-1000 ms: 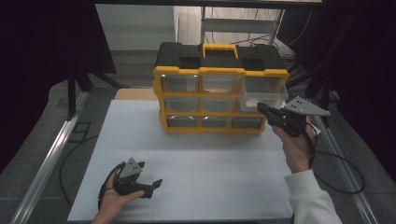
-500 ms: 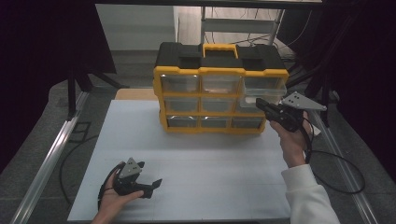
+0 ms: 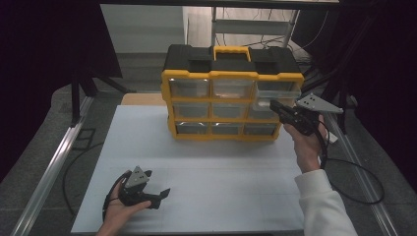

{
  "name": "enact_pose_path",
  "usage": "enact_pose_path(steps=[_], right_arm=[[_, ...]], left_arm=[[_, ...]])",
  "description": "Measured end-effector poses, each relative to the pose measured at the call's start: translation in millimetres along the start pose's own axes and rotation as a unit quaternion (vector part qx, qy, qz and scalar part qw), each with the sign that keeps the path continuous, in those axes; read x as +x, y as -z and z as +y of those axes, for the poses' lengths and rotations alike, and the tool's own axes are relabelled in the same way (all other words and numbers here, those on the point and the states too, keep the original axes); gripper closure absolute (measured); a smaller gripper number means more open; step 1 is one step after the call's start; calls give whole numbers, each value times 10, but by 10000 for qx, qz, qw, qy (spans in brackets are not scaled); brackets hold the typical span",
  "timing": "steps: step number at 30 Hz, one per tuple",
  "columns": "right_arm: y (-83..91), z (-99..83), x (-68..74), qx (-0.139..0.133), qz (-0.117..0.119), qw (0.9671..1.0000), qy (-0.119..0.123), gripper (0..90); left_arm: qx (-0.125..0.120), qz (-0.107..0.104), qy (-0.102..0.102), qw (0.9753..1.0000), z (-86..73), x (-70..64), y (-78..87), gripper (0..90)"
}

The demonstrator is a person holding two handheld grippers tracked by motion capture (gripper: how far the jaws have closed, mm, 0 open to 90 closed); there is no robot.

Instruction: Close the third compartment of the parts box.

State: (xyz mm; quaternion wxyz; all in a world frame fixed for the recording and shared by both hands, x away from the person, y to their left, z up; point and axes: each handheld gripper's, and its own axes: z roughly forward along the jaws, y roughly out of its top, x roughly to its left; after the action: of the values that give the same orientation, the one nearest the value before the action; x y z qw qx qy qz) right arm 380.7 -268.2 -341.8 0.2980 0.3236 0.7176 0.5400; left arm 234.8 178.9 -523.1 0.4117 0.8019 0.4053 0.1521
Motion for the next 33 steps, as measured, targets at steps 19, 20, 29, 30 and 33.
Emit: enact_pose_path(steps=[19, 20, 29, 30, 33], right_arm=[[-110, 65, -75, -20, -228, 9997, -99, 899], [-130, 70, -88, -23, -257, 9996, -119, 899], [-205, 83, -127, -42, -338, 9992, -190, 899], [-213, 85, -129, -35, -351, 9992, -190, 899], [-230, 87, -135, -38, -369, 9991, -199, 899]], left_arm=[[3, 21, 30, 10000, -5, 2, 6, 72], [9, 18, 36, 10000, -7, 7, 5, 73], [1, 16, 44, 10000, -8, 6, 10, 73], [3, 15, 44, 10000, -9, 8, 9, 73], [2, 16, 50, 10000, -10, 10, 9, 73]])
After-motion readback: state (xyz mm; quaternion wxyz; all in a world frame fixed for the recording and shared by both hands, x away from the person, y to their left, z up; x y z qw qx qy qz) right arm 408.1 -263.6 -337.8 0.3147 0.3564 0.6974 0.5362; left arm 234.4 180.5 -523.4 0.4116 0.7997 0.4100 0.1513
